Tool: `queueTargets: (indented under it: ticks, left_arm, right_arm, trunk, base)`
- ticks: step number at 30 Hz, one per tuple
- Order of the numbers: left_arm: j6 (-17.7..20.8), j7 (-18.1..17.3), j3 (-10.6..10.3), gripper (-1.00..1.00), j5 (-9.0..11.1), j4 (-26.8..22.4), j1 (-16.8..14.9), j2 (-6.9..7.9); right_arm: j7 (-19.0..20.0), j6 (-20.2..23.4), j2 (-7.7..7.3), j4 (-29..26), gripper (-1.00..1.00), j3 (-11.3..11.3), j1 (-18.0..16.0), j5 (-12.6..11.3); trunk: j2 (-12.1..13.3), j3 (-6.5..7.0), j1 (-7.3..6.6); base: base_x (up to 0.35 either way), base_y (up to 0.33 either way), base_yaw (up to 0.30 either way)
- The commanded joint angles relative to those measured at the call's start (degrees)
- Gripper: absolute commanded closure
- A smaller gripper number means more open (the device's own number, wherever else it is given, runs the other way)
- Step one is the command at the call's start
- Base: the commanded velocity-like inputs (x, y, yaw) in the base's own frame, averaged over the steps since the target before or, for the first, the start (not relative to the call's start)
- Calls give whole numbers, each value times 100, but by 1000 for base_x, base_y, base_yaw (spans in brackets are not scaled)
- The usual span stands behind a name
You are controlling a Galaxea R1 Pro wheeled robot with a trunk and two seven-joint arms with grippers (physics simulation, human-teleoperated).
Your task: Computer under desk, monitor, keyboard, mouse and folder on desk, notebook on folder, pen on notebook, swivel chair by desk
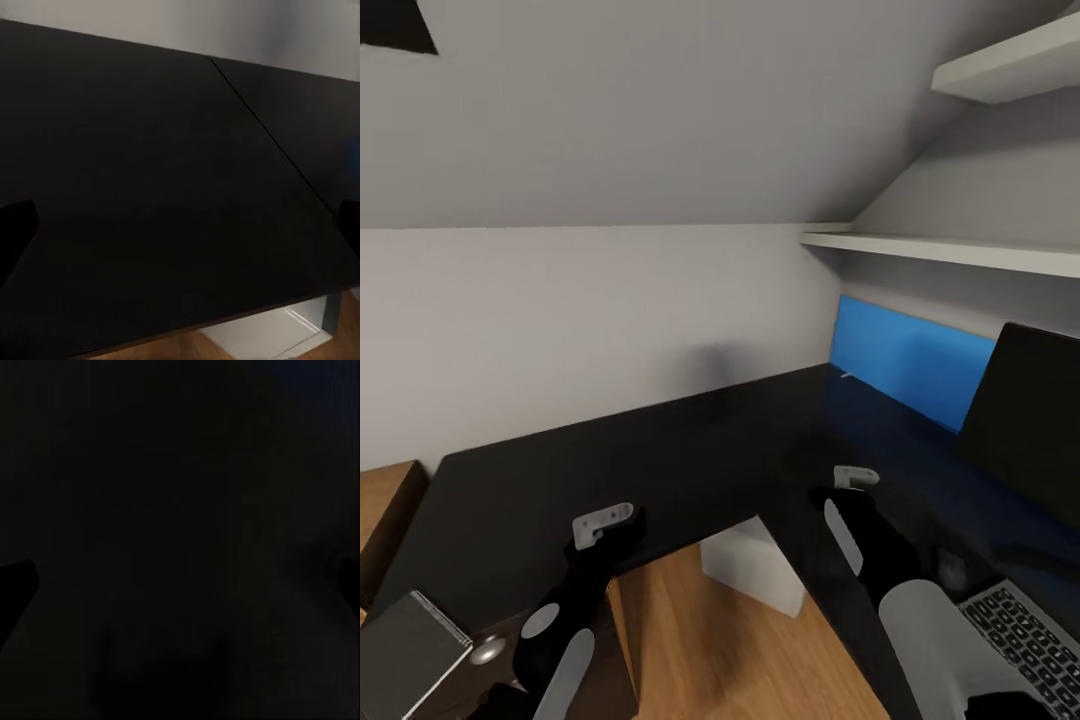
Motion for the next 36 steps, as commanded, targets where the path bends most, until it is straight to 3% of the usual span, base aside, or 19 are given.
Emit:
queueTargets:
  ticks: [1,6,12,14,24,36]
  left_arm:
    - [17,44,-8,-100,48,-7,-6,1]
    - [17,44,-8,-100,48,-7,-6,1]
    - [17,44,-8,-100,47,-7,-6,1]
    - [17,44,-8,-100,47,-7,-6,1]
    - [16,44,-8,-100,44,-7,-6,1]
    - [8,44,38,-100,39,4,-6,49]
  right_arm:
    - [-55,18,77,-8,-100,35,2,104]
    - [-240,12,306,-9,-100,59,59,513]
    - [-637,8,441,-13,-100,164,106,602]
    - [-755,6,500,-14,-100,304,140,611]
    - [-917,-306,549,-6,-100,898,257,607]
    - [-918,-345,551,-13,-100,993,286,598]
  trunk:
    - [-4,-7,0]
    - [-4,-15,0]
    - [-4,-27,0]
    - [-4,-32,0]
    - [-4,-55,0]
    - [-4,-73,0]
  base:
    - [0,0,279]
    - [0,0,279]
    - [0,0,279]
    - [0,0,279]
    - [0,0,279]
    - [0,0,128]
